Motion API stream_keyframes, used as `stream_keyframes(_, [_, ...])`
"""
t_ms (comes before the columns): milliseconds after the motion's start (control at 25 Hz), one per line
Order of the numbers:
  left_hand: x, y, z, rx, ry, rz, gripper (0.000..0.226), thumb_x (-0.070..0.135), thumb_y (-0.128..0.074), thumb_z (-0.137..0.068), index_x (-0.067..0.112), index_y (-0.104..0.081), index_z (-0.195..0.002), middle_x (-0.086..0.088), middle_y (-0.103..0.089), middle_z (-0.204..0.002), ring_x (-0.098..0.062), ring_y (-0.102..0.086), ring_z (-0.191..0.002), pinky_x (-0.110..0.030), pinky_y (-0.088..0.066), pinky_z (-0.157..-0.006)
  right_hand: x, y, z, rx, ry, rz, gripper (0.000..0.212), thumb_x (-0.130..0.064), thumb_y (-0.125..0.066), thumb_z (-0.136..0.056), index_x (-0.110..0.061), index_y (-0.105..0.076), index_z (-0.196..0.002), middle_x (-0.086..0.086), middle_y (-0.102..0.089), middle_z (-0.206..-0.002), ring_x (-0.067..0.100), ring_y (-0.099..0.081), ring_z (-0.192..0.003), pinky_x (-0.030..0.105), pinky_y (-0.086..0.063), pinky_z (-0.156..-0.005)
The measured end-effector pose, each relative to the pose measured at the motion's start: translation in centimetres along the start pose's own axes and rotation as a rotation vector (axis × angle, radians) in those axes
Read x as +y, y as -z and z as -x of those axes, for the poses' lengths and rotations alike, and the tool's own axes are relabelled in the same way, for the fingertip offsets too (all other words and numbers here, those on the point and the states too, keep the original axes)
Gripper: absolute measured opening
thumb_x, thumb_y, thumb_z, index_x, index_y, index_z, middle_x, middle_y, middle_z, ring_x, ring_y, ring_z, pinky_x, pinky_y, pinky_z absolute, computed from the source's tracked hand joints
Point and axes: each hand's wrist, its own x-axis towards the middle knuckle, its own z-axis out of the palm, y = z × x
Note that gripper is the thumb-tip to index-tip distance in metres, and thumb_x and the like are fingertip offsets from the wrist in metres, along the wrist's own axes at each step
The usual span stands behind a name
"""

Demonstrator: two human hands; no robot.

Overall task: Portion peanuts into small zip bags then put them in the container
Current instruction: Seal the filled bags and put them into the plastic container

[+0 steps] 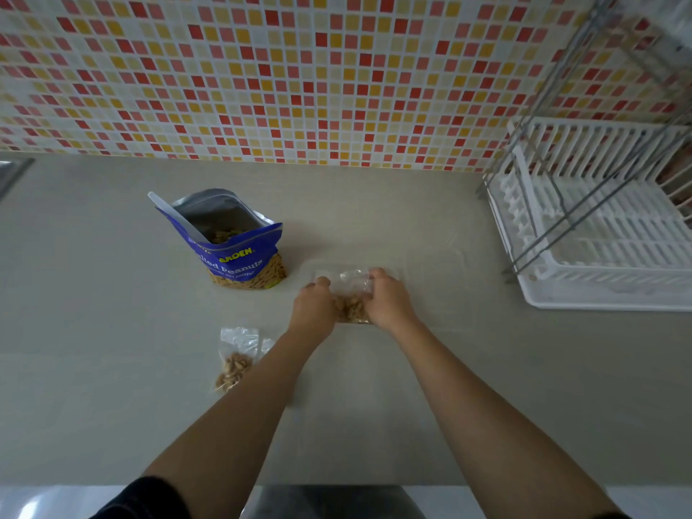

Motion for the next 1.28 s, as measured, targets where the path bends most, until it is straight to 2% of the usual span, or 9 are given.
stream_keyframes(120, [0.7, 0.5, 0.9, 0.081, -0.164, -0.280, 0.024, 0.002, -0.043, -0.090, 0.000, -0.053, -0.112, -0.015, -0.057, -0.112, -0.032, -0.052, -0.107, -0.034, -0.043, -0.087, -0.3, 0.8, 0.5, 0.021, 0.132, 0.240, 0.041, -0.012, -0.055, -0.087, -0.007, -0.042, -0.126, 0.019, -0.051, -0.121, 0.036, -0.052, -0.110, 0.036, -0.044, -0.087])
stream_keyframes(240, [-0.1, 0.5, 0.8, 0.231, -0.342, -0.309, 0.022, 0.007, -0.063, -0.078, 0.003, -0.066, -0.100, -0.014, -0.063, -0.103, -0.030, -0.056, -0.099, -0.030, -0.047, -0.083, -0.3, 2.1, 1.2, 0.123, 0.137, 0.359, 0.042, -0.007, -0.054, -0.085, -0.008, -0.044, -0.125, 0.016, -0.050, -0.122, 0.034, -0.047, -0.111, 0.037, -0.045, -0.085])
stream_keyframes(400, [-1.0, -0.5, 0.0, -0.039, -0.456, -0.180, 0.035, 0.016, -0.046, -0.092, 0.023, -0.055, -0.125, -0.010, -0.047, -0.139, -0.036, -0.044, -0.115, -0.041, -0.039, -0.098, 1.1, 2.9, 1.4, 0.002, 0.107, 0.541, 0.037, -0.016, -0.058, -0.083, -0.021, -0.055, -0.119, 0.003, -0.057, -0.122, 0.030, -0.043, -0.116, 0.037, -0.039, -0.089])
stream_keyframes(560, [-1.3, -1.7, -0.9, -0.075, -0.459, -0.240, 0.034, 0.022, -0.041, -0.092, 0.024, -0.056, -0.122, -0.005, -0.060, -0.124, -0.034, -0.052, -0.109, -0.044, -0.042, -0.094, 2.2, 1.7, 1.4, 0.023, 0.146, 0.596, 0.032, -0.027, -0.063, -0.082, -0.026, -0.060, -0.114, -0.001, -0.051, -0.125, 0.027, -0.038, -0.116, 0.038, -0.032, -0.088])
stream_keyframes(840, [-1.3, -2.1, -0.8, 0.047, -0.418, -0.309, 0.028, 0.026, -0.042, -0.091, 0.011, -0.059, -0.107, -0.011, -0.064, -0.108, -0.033, -0.055, -0.099, -0.045, -0.045, -0.088, 2.3, 2.7, 1.3, -0.016, 0.217, 0.550, 0.039, -0.043, -0.060, -0.081, -0.025, -0.061, -0.115, -0.003, -0.052, -0.127, 0.025, -0.036, -0.123, 0.052, -0.019, -0.106])
stream_keyframes(1000, [-2.0, 0.5, 1.9, 0.276, -0.422, -0.014, 0.025, 0.009, -0.051, -0.079, -0.001, -0.067, -0.095, -0.021, -0.068, -0.096, -0.039, -0.061, -0.085, -0.040, -0.050, -0.078, -0.3, 1.4, 4.1, 0.215, 0.411, 0.265, 0.027, -0.026, -0.059, -0.083, -0.015, -0.063, -0.107, 0.008, -0.061, -0.105, 0.031, -0.054, -0.101, 0.040, -0.043, -0.087])
stream_keyframes(1080, [-4.0, 2.1, 3.9, 0.288, -0.341, 0.078, 0.026, 0.004, -0.052, -0.077, 0.001, -0.068, -0.096, -0.020, -0.068, -0.097, -0.037, -0.062, -0.087, -0.034, -0.047, -0.080, -2.2, -0.6, 6.5, 0.144, 0.494, 0.132, 0.022, -0.019, -0.057, -0.084, -0.011, -0.060, -0.104, 0.010, -0.059, -0.101, 0.031, -0.057, -0.094, 0.037, -0.046, -0.078])
stream_keyframes(1160, [-7.1, 3.3, 5.9, 0.268, -0.256, 0.062, 0.028, 0.002, -0.054, -0.076, 0.003, -0.069, -0.099, -0.019, -0.069, -0.099, -0.035, -0.063, -0.091, -0.032, -0.044, -0.083, -3.4, -3.5, 8.5, -0.002, 0.506, 0.093, 0.027, -0.020, -0.055, -0.086, -0.011, -0.056, -0.111, 0.011, -0.055, -0.112, 0.030, -0.055, -0.100, 0.036, -0.044, -0.083])
stream_keyframes(1280, [-11.9, 4.4, 8.6, 0.272, -0.205, -0.061, 0.036, 0.022, -0.049, -0.073, 0.007, -0.071, -0.097, -0.020, -0.069, -0.093, -0.036, -0.066, -0.088, -0.041, -0.047, -0.084, -4.1, -7.4, 10.3, -0.120, 0.381, 0.063, 0.041, -0.031, -0.056, -0.087, -0.015, -0.048, -0.124, 0.014, -0.041, -0.124, 0.033, -0.048, -0.111, 0.037, -0.040, -0.094])
